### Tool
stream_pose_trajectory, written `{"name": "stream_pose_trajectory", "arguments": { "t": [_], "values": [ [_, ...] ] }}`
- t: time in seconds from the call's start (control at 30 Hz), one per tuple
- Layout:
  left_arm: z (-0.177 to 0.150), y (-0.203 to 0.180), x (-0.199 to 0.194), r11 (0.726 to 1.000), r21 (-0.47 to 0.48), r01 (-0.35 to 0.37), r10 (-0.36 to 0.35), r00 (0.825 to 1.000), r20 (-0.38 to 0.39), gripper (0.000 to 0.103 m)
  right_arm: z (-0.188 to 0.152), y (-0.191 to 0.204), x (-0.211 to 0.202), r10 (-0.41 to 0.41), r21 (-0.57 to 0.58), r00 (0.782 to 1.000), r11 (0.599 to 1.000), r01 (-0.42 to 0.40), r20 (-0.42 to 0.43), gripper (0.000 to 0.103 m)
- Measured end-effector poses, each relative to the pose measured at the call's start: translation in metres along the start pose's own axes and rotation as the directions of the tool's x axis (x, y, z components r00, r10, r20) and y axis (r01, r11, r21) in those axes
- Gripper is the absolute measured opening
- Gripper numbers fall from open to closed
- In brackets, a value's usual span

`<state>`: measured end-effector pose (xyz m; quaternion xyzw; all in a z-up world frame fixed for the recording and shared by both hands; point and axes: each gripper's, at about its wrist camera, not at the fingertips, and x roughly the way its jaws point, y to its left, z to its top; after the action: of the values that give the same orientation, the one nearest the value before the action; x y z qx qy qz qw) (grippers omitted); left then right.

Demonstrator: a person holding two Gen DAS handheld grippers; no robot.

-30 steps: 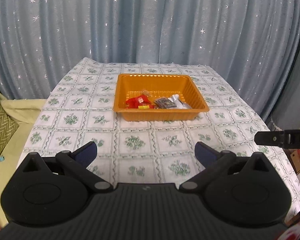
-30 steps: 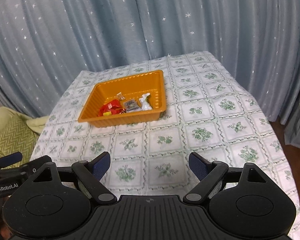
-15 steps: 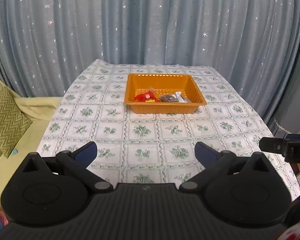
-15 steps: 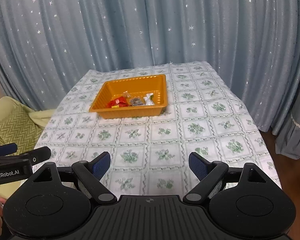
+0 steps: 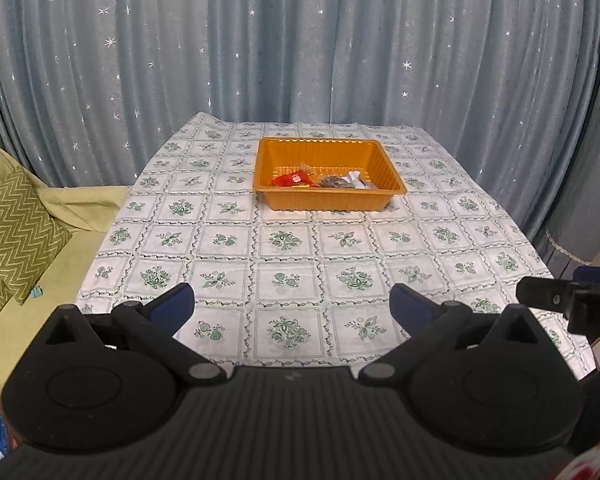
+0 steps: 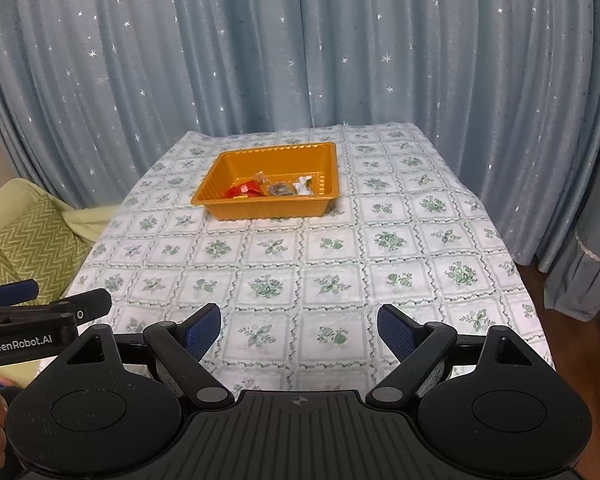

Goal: Organize snacks

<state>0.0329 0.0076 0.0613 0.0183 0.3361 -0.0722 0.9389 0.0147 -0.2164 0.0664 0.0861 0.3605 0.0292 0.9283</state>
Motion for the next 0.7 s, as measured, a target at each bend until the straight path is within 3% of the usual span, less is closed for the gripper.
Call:
{"name": "stream_pose_trajectory", "arguments": {
  "t": [0.7],
  "values": [
    [-0.010,-0.003,-0.010,1.000,0.002,0.003,-0.003,1.000,0.007,0.103,-0.013,0.000,-0.009,-0.017,-0.006,1.000,1.000,0.017,0.004,0.085]
  ]
}}
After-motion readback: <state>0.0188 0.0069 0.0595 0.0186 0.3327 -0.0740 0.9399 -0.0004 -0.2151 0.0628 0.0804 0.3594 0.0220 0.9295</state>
